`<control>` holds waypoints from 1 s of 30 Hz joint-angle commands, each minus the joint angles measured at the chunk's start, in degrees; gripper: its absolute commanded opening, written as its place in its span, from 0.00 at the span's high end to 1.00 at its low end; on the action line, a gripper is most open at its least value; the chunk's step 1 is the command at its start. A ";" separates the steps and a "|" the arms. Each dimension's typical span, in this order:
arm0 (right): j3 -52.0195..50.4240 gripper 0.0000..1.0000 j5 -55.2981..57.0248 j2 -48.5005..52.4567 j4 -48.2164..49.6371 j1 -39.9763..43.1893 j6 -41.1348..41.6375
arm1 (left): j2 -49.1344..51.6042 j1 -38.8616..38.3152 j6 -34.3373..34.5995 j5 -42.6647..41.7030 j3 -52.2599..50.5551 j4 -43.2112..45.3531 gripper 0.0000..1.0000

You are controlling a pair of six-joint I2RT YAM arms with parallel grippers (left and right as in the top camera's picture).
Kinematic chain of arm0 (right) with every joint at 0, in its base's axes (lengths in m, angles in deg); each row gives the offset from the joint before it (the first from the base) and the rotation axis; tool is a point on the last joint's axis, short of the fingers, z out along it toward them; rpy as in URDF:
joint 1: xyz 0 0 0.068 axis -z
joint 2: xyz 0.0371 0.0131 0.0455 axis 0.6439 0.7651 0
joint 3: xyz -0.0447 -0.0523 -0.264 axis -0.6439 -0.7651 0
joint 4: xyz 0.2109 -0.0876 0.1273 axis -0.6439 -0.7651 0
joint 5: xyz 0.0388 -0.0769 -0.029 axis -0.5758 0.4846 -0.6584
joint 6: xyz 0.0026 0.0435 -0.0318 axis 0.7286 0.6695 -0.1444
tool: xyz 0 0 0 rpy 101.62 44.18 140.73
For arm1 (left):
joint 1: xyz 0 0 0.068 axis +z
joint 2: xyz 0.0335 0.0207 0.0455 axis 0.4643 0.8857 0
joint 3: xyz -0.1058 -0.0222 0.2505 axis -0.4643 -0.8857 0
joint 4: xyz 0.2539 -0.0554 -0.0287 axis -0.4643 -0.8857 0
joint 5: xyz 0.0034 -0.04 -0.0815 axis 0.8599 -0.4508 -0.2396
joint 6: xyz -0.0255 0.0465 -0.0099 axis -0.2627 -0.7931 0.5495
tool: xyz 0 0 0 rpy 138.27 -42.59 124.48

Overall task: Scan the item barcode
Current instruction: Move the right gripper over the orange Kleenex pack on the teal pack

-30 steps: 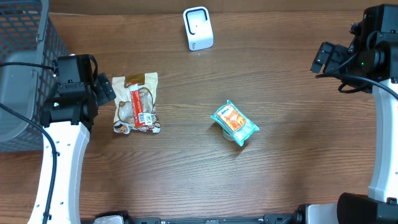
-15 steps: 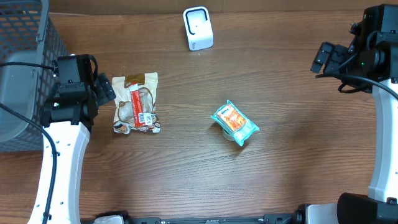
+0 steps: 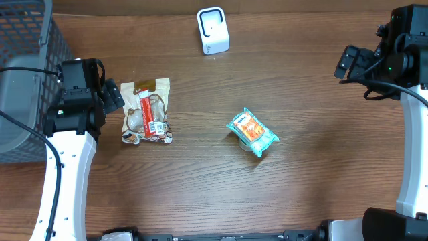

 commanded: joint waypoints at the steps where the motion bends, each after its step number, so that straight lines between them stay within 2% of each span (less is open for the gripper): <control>1: 1.03 0.00 0.37 -0.13 0.31 0.07 0.02 | 0.33 -0.07 -0.07 0.98 0.70 0.02 0.00; 3: 1.03 0.00 -0.24 -0.13 0.22 0.07 0.26 | 0.33 -0.07 -0.07 0.98 0.70 0.02 0.00; 8: 1.03 0.00 -14.64 -0.13 -5.97 0.07 0.22 | 0.33 -0.07 -0.07 0.98 0.70 0.02 0.00; 11: 1.03 0.00 -16.06 -0.13 -6.99 0.07 0.22 | 0.33 -0.07 -0.07 0.98 0.70 0.02 0.00; 13: 1.03 0.19 -16.15 -0.13 -8.37 0.07 0.20 | 0.33 -0.07 -0.07 0.98 0.70 0.02 0.00; 14: 1.03 0.38 -15.93 -0.13 -9.33 0.07 0.17 | 0.33 -0.07 -0.07 0.98 0.70 0.02 0.00; 15: 1.03 0.58 -15.58 -0.13 -9.88 0.07 0.13 | 0.33 -0.07 -0.07 0.98 0.70 0.02 0.00; 16: 1.03 0.96 -15.06 -0.15 -10.75 0.07 0.13 | 0.33 -0.07 -0.07 0.98 0.70 0.02 0.00; 24: 0.15 0.94 -15.10 -0.15 -16.09 0.00 0.00 | 0.33 -0.07 -0.07 0.98 0.70 0.02 0.00; 26: -1.57 0.85 -15.28 -0.15 -16.04 -0.76 -0.02 | 0.33 -0.07 -0.07 0.98 0.70 0.02 0.00; 30: -5.22 0.77 -15.28 -0.15 -14.88 -2.38 -0.02 | 0.33 -0.07 -0.07 0.98 0.70 0.02 0.00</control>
